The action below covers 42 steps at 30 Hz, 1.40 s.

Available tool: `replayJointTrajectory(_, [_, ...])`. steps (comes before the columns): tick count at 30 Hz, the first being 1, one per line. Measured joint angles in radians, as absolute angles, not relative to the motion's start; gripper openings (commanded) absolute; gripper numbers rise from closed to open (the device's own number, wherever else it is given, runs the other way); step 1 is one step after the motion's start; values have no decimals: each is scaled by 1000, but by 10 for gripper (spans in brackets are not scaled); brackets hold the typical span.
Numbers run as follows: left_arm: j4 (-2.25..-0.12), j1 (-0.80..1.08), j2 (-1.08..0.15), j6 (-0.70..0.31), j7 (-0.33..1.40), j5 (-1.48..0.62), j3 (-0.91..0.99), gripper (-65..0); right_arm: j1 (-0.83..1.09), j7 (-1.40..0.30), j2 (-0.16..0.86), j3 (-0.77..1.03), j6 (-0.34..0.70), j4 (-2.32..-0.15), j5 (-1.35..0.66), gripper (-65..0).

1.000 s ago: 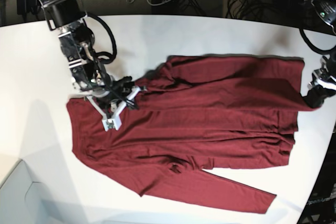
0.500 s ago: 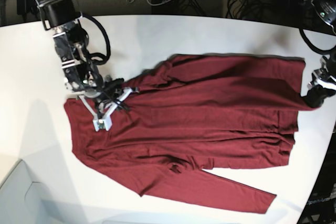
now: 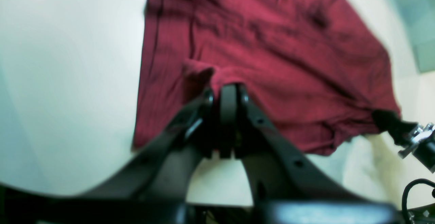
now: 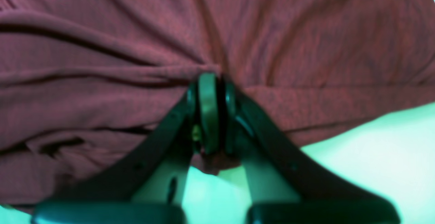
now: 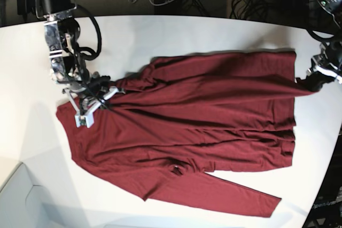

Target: Layout the t-shirt on the table in an organized manner, then fold the t-shirt properly

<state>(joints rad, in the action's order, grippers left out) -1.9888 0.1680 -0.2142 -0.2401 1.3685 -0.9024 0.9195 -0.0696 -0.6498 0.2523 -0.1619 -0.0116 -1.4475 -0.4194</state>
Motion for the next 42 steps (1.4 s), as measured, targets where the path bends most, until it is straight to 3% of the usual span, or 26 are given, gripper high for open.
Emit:
replayJointTrajectory(12, [-1988, 384, -216, -241, 1346, -904, 918, -646, -69, -653, 250, -161, -12, -1448, -420, -650])
replayJointTrajectory(28, [-1923, 384, -269, -241, 1354, -903, 917, -646, -43, -683, 249, -143, -11, -1449, -426, -650])
replayJointTrajectory(34, [-1924, 382, -276, -242, 1351, -903, 919, -646, -21, -684, 249, -64, -11, -1454, -424, -523])
replayJointTrajectory(38, [-1925, 382, -268, -369, 1354, -914, 918, -646, 17, -679, 249, -62, -11, -1515, -419, -406])
replayJointTrajectory(42, [-1925, 382, -268, -410, 1354, -910, 918, -646, 49, -681, 245, -62, -11, -1603, -422, -337])
